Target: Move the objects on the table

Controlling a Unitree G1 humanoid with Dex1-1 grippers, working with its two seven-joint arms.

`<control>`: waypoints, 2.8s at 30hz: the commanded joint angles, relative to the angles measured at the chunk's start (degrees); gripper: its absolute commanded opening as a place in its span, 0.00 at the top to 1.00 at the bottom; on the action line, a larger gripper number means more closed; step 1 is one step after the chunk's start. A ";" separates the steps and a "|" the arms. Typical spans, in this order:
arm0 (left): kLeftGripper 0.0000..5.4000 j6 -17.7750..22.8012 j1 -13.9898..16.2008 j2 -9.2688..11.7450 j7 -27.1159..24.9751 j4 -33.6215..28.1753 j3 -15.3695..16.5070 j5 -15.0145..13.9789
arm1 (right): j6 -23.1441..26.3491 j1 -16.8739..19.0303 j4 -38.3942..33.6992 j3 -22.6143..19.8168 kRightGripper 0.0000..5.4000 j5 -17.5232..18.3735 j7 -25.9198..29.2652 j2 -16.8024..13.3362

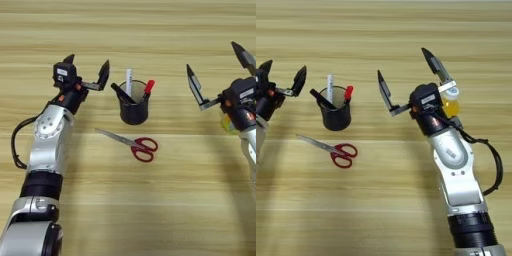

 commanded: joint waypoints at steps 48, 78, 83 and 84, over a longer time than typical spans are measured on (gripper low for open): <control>0.49 20.07 -3.87 -7.85 -0.86 6.43 2.66 -6.63 | -1.85 0.39 2.67 1.07 0.00 0.12 0.45 1.94; 0.86 22.08 -3.23 -7.83 -0.73 1.31 2.81 -7.24 | -3.28 -0.34 5.41 0.68 0.00 -0.46 0.37 1.44; 0.86 21.79 -2.13 -6.93 -3.03 -6.04 0.96 -7.45 | -3.42 -0.37 5.64 0.77 0.00 -0.50 0.37 1.50; 0.86 21.52 -1.81 -6.70 -3.44 -7.14 0.45 -7.25 | -3.46 -0.38 5.70 0.81 0.00 -0.53 0.36 1.52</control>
